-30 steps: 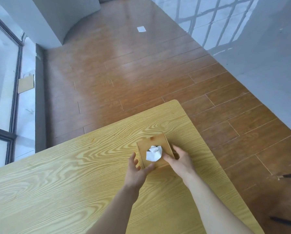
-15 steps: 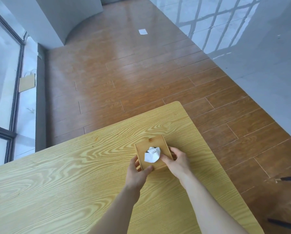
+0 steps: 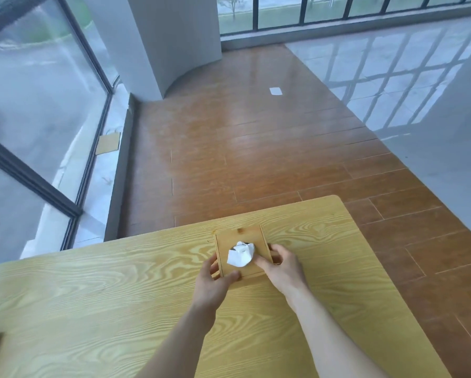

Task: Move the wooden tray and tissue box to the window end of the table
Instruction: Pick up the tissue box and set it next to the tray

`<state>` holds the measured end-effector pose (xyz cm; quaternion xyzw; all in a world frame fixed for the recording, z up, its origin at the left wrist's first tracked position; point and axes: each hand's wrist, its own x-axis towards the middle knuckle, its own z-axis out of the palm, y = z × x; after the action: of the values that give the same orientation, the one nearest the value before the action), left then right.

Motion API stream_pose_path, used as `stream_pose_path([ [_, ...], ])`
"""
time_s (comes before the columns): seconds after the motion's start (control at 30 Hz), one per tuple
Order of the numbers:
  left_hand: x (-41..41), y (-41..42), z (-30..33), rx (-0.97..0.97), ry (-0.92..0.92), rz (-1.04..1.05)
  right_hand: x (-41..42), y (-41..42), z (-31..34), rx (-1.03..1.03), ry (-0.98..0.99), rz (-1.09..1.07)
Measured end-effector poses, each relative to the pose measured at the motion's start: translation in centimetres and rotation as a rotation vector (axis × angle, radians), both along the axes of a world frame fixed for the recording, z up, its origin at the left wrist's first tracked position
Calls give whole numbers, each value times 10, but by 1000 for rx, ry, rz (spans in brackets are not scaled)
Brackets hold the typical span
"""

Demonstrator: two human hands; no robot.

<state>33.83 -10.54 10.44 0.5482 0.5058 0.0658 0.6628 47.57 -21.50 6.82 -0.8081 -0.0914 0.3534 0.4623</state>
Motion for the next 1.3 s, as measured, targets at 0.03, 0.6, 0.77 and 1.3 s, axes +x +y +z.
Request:
stream_pose_path([
  [0.03, -9, 9, 5, 9, -9, 19, -9, 10, 6, 5, -2, 10],
  [0.6, -273, 234, 19, 47, -76, 212, -254, 244, 51, -8, 59, 159],
  [0.77, -365, 301, 0, 51, -70, 280, -344, 319, 33, -13, 102, 194],
  [1.3, -496, 427, -53, 21, -30, 456, -473, 468, -36, -94, 82, 252],
])
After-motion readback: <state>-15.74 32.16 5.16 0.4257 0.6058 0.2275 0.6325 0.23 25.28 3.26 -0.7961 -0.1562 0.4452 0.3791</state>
